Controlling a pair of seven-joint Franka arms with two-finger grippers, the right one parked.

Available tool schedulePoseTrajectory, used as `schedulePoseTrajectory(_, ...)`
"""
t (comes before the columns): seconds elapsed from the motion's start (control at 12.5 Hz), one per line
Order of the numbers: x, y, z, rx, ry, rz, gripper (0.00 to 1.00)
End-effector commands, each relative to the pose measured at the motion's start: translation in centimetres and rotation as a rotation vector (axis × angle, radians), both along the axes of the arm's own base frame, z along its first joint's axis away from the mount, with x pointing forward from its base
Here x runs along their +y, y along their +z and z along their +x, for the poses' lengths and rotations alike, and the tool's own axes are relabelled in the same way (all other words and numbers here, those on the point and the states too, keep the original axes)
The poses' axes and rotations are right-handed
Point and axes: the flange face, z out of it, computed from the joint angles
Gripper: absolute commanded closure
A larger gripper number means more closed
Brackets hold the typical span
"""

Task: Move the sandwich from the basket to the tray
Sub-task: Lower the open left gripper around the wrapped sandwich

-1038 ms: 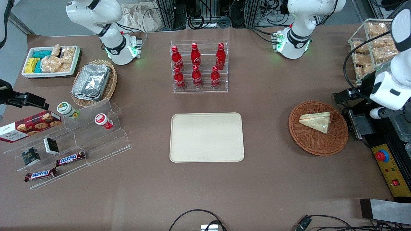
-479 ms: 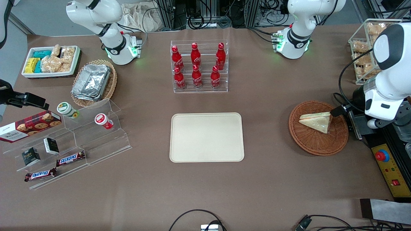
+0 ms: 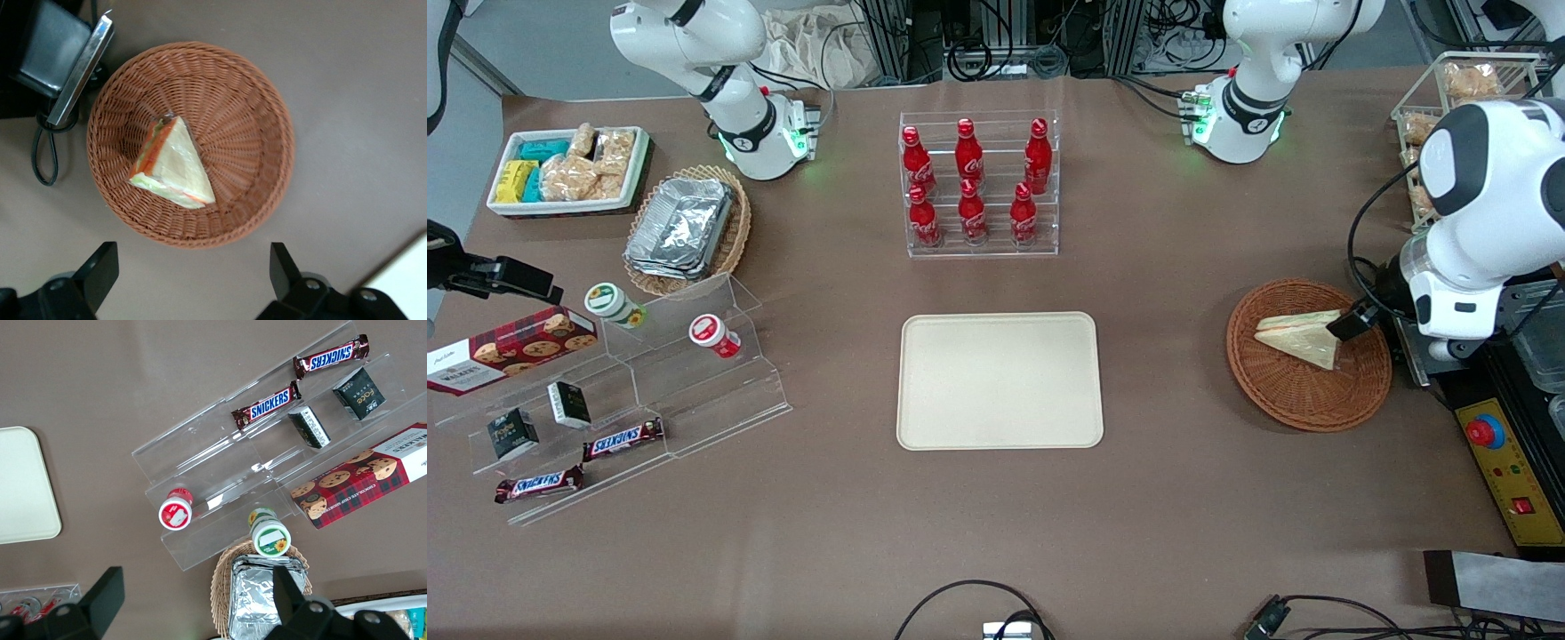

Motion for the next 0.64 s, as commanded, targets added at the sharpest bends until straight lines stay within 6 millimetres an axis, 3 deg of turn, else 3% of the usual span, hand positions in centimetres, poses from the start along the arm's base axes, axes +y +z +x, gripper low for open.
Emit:
schedulePoseTrajectory(0.0, 3.0, -2.1, -3.1, -0.030, 0.082, -0.002, 0.00)
schedulePoseTrajectory(0.24, 5.4, -3.9, -3.8, -0.026, 0.131, -0.004, 0.00)
schedulePoseTrajectory(0.56, 6.3, -5.8, -4.6, -0.033, 0.168, -0.021, 0.00)
